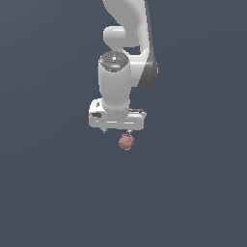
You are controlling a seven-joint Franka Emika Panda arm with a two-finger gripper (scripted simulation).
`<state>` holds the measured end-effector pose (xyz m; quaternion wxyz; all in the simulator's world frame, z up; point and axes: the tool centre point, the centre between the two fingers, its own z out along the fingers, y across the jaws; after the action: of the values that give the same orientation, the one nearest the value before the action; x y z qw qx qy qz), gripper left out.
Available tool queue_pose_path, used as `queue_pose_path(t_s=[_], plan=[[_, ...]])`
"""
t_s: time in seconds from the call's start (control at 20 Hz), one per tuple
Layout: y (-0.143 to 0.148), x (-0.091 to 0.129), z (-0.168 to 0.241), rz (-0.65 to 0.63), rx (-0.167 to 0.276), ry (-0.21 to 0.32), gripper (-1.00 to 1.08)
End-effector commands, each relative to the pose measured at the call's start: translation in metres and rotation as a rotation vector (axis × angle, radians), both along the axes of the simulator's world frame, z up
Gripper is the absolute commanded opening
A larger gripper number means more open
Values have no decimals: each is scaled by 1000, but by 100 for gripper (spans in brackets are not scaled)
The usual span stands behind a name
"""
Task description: Pick up the object and move it to a goal position.
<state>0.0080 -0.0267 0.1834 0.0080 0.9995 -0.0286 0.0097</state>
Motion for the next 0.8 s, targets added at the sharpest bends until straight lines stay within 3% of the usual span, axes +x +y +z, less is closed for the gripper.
queue_pose_path(t_s=[0.0, 0.75], plan=[[0, 0, 0, 0, 0, 0, 100], [6, 1, 7, -26, 35, -2, 100]])
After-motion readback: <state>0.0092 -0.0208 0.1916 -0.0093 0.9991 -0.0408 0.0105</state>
